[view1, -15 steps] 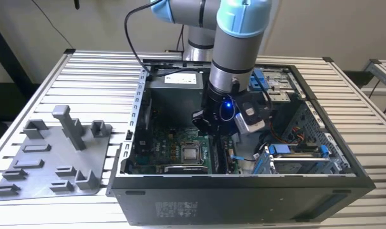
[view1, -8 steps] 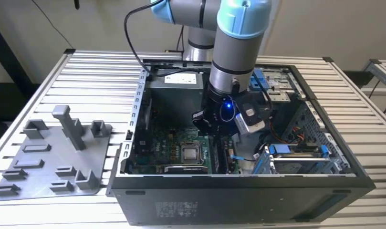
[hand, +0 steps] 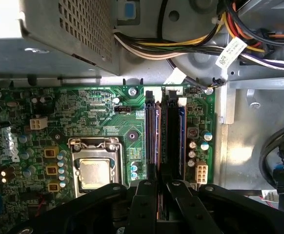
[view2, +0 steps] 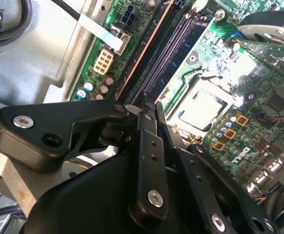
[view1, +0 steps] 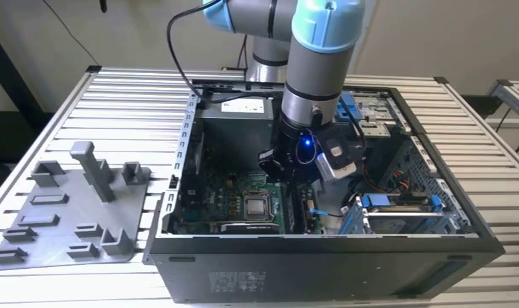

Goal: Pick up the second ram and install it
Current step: 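Insert the second ram into the second slot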

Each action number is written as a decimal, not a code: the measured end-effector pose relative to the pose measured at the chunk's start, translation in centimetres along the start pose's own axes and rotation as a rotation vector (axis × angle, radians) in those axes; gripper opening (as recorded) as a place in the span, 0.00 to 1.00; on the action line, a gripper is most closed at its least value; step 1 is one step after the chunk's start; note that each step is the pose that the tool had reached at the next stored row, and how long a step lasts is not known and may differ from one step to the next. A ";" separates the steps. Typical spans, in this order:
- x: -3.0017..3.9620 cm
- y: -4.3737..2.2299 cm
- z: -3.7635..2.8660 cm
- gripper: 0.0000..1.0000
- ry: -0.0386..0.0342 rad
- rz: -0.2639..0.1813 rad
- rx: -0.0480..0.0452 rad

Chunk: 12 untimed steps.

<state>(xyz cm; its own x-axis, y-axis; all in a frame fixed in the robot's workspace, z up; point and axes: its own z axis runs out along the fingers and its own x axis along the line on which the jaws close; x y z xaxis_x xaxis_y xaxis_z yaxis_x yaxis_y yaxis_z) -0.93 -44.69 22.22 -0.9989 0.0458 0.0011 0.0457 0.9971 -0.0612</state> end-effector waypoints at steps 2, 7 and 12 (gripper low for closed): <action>0.00 0.01 0.02 0.14 -0.0003 -0.004 -0.0001; 0.00 0.01 0.05 0.14 -0.0004 -0.006 0.0000; -0.05 0.01 0.06 0.14 -0.0005 -0.006 -0.0001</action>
<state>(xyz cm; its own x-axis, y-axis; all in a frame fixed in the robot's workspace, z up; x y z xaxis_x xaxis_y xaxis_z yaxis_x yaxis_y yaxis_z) -0.87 -44.68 22.16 -0.9992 0.0394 0.0010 0.0393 0.9974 -0.0611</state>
